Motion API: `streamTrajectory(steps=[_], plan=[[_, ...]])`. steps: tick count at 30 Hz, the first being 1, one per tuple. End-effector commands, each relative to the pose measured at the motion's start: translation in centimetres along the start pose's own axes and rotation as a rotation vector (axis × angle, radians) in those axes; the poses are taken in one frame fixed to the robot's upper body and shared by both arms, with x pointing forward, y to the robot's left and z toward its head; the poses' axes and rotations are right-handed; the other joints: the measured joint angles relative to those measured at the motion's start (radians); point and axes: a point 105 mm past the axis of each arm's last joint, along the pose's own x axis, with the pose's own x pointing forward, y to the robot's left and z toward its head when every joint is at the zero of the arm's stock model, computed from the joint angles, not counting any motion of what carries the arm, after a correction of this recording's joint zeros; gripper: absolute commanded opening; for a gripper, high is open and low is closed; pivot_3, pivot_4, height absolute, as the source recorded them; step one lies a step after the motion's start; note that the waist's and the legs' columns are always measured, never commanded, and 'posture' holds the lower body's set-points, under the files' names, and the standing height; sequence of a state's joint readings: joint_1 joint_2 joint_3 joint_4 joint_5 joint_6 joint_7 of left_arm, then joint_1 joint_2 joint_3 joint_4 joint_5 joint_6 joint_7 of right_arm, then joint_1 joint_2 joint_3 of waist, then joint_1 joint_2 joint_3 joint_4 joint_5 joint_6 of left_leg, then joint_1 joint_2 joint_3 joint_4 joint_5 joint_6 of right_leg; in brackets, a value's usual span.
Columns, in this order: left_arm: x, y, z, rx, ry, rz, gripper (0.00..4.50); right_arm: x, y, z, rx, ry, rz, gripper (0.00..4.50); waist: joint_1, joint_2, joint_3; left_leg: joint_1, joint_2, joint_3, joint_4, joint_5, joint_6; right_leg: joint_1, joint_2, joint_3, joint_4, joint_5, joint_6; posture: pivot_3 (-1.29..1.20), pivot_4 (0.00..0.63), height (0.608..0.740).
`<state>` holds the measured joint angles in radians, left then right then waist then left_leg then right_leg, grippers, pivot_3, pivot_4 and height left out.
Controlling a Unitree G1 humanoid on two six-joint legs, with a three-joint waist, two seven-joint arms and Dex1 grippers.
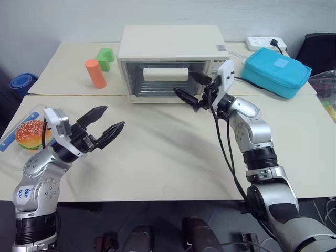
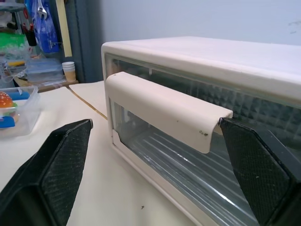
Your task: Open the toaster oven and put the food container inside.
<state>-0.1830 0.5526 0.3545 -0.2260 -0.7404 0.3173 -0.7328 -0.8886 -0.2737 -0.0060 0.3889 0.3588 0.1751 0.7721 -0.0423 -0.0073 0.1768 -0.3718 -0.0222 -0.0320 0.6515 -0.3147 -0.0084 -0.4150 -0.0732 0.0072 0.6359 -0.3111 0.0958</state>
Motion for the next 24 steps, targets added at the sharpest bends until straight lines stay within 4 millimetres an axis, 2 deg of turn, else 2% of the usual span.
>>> streamTrajectory(steps=[1, 11, 24], plan=[[-0.3, 0.2, 1.1, 0.039, -0.027, 0.015, 4.50, 0.9, 1.5, 1.5, -0.029, -0.030, 0.081, 4.48, -0.003, 0.000, 0.000, 0.000, 0.000, 0.000, 0.000, 0.001, -0.001, 0.000, 0.000, 0.000, 0.001, 0.000, 0.000, 0.00, 0.150, 0.740], [-0.5, 0.3, 0.9, 0.044, -0.009, 0.022, 4.50, -0.1, 0.9, 0.4, -0.005, -0.004, 0.049, 4.48, -0.003, 0.000, 0.000, 0.000, 0.001, 0.000, 0.000, 0.001, -0.001, -0.001, 0.001, 0.000, 0.001, 0.000, 0.000, 0.00, 0.150, 0.740], [-0.2, 0.5, 1.0, 0.059, -0.014, 0.020, 4.50, 1.2, -0.9, 0.2, 0.002, -0.009, -0.007, 4.48, 0.000, 0.000, 0.000, 0.000, 0.001, 0.000, -0.001, 0.001, -0.001, -0.001, 0.000, 0.000, 0.001, 0.000, 0.000, 0.00, 0.150, 0.740]])
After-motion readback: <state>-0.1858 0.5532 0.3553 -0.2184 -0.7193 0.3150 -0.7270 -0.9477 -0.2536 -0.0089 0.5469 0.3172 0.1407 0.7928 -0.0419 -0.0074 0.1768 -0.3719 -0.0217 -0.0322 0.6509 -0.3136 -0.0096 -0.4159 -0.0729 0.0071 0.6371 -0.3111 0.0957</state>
